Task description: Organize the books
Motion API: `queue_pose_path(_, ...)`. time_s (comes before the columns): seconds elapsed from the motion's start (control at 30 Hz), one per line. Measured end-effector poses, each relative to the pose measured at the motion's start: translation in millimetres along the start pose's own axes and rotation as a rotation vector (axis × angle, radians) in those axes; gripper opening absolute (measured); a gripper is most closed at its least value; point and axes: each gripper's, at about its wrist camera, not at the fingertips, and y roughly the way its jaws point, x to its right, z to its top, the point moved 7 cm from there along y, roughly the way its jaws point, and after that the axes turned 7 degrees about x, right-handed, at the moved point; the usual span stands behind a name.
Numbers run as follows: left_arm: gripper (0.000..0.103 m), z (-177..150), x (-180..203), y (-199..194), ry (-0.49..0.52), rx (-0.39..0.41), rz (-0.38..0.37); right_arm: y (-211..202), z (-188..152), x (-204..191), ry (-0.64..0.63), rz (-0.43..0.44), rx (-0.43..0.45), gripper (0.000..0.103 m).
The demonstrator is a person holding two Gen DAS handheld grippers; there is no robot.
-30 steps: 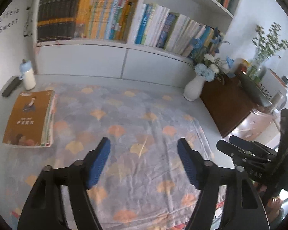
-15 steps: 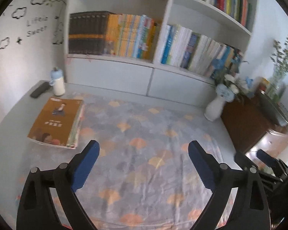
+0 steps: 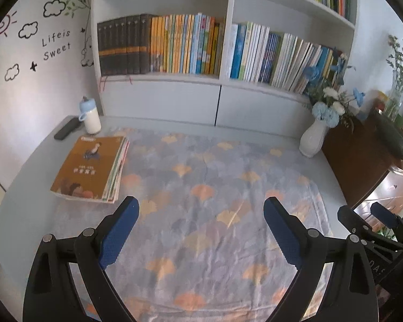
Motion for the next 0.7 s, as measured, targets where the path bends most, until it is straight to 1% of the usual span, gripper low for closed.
queue_pose_path(0.1,0.094,-7,-2,4,0.000,-0.023,0.004,5,-6,-1,0.000,0.008,-0.026,0.086)
queue_pose_path(0.27,0.094,-8,4,4,0.094,-0.017,0.037,12,-13,-7,0.004,0.047,-0.060,0.086)
queue_pose_path(0.43,0.094,-9,6,5,0.100,-0.018,0.020,11,-10,-14,-0.004,0.074,-0.041,0.086)
queue_pose_path(0.63,0.094,-9,4,6,0.108,-0.016,0.037,10,-9,-16,-0.006,0.080,-0.037,0.086)
queue_pose_path(0.7,0.094,-8,3,4,0.113,-0.002,0.055,12,-9,-16,-0.004,0.076,-0.040,0.086)
